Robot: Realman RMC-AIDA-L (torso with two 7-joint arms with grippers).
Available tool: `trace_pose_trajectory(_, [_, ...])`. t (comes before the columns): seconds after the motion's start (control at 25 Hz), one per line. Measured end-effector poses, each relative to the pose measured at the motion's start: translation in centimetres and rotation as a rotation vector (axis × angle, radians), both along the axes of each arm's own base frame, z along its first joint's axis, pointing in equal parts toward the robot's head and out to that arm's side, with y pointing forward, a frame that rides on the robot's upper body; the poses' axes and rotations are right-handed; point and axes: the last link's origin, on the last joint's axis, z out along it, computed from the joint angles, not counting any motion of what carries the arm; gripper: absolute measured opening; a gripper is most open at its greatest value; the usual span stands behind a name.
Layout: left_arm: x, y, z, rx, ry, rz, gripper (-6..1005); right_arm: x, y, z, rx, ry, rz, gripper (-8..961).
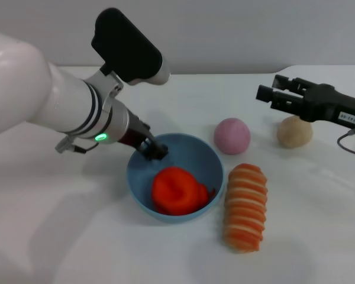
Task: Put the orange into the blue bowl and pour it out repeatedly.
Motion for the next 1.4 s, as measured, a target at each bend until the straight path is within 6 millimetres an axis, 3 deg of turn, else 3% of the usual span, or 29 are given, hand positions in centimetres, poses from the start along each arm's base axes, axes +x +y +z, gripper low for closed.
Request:
trace_pose_trajectory(0.28, [1.7, 0.3, 2.4, 0.113, -0.020, -0.088, 558, 1.1, -0.2, 1.3, 0.081, -0.001, -0.017, 738])
trace_pose_trajectory(0.32, [1.8, 0.7, 3.4, 0.201, -0.071, -0.127, 589, 1.4, -0.1, 1.5, 0.112, -0.010, -0.016, 746])
trace_pose_trajectory(0.48, [1.5, 1.0, 3.7, 0.303, -0.157, -0.179, 802, 2.8, -0.3, 1.9, 0.262, -0.045, -0.018, 755])
trace_pose_trajectory(0.8, [-0.4, 0.1, 1.8, 0.531, -0.401, -0.290, 801, 5.9, -1.4, 1.5, 0.629, -0.118, -0.098, 755])
trace_pose_trajectory(0.92, [-2.1, -1.0, -0.4, 0.601, -0.484, -0.332, 801, 6.9, -2.0, 1.3, 0.739, -0.134, -0.169, 755])
trace_pose_trajectory(1.08, [-3.3, -2.7, -1.8, 0.684, -0.556, -0.421, 802, 7.7, -2.7, 0.9, 0.804, -0.135, -0.240, 755])
trace_pose_trajectory(1.4, [-5.4, -5.7, -2.4, 0.796, -0.654, -0.456, 802, 8.3, -4.8, -1.2, 0.822, -0.145, -0.312, 755])
